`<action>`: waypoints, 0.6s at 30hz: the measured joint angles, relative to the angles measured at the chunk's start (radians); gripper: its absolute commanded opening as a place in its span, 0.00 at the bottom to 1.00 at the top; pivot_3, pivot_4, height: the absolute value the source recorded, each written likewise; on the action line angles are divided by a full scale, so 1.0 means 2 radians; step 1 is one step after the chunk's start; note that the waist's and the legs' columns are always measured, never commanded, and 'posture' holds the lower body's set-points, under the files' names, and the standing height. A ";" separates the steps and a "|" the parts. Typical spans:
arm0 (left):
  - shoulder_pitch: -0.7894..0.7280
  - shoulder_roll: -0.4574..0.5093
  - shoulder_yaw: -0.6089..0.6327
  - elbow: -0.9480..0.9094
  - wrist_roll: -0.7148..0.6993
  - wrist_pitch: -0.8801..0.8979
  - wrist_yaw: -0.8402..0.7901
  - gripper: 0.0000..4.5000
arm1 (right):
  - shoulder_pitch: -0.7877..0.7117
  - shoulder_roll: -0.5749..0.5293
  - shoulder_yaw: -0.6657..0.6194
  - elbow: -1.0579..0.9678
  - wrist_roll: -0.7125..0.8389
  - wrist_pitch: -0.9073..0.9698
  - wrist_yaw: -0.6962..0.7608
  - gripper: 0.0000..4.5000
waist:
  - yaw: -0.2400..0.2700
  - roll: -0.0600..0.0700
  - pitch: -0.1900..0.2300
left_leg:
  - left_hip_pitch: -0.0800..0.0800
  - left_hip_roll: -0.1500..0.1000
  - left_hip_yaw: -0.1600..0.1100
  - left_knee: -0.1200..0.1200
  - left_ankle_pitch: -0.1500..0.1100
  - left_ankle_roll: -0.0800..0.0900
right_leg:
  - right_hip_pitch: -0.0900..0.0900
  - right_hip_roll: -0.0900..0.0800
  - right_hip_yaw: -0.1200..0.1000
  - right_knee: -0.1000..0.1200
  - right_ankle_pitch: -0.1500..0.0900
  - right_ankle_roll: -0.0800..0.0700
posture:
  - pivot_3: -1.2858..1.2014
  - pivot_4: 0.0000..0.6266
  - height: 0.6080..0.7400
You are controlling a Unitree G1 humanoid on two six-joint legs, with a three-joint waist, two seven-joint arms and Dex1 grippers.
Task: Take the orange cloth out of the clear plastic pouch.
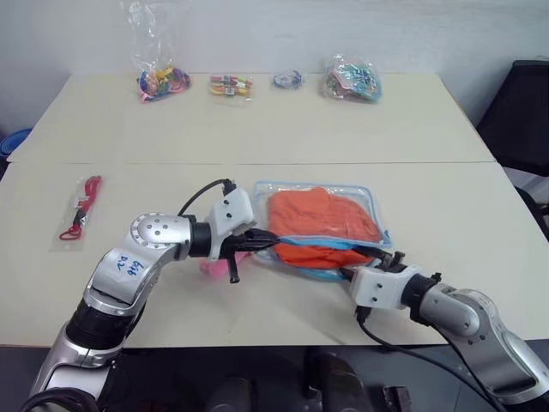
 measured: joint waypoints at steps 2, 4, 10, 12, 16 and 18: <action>-0.006 -0.001 -0.002 0.000 0.000 0.000 0.000 0.00 | -0.009 0.001 0.005 0.010 -0.022 -0.015 0.000 0.58 | 0.000 0.000 0.000 | 0.000 0.000 0.000 0.000 0.000 0.000 | 0.000 0.000 0.000 0.000 0.000 0.000 | 0.52 0.24 1.00; -0.009 -0.003 -0.002 0.001 0.000 0.000 0.000 0.00 | -0.017 0.002 0.013 0.015 -0.038 -0.024 0.000 0.58 | -0.001 0.000 0.000 | 0.000 0.000 0.000 0.000 0.000 0.000 | 0.000 0.000 0.000 0.000 0.000 0.000 | 0.52 0.24 1.00; -0.010 -0.010 -0.004 0.003 0.000 0.000 -0.001 0.00 | -0.057 0.019 0.040 0.042 -0.083 -0.049 0.002 0.58 | -0.001 0.000 0.000 | 0.000 0.000 0.000 0.000 0.000 0.000 | 0.000 0.000 0.000 0.000 0.000 0.000 | 0.52 0.24 1.00; -0.010 -0.012 -0.005 0.002 0.000 0.000 -0.001 0.00 | -0.073 0.024 0.049 0.054 -0.102 -0.059 0.002 0.58 | -0.001 0.000 0.000 | 0.000 0.000 0.000 0.000 0.000 0.000 | 0.000 0.000 0.000 0.000 0.000 0.000 | 0.52 0.24 1.00; -0.012 -0.016 -0.007 0.003 0.000 0.001 0.001 0.00 | -0.110 0.038 0.065 0.083 -0.141 -0.073 -0.002 0.58 | -0.002 0.000 0.000 | 0.000 0.000 0.000 0.000 0.000 -0.001 | 0.000 0.000 0.000 0.000 0.000 0.000 | 0.52 0.24 1.00; -0.012 -0.017 -0.007 0.003 0.000 0.002 0.002 0.00 | -0.126 0.046 0.068 0.100 -0.161 -0.074 -0.009 0.58 | -0.002 0.000 0.000 | 0.000 0.000 0.000 0.000 0.000 -0.001 | 0.000 0.000 0.000 0.000 0.000 0.000 | 0.52 0.24 1.00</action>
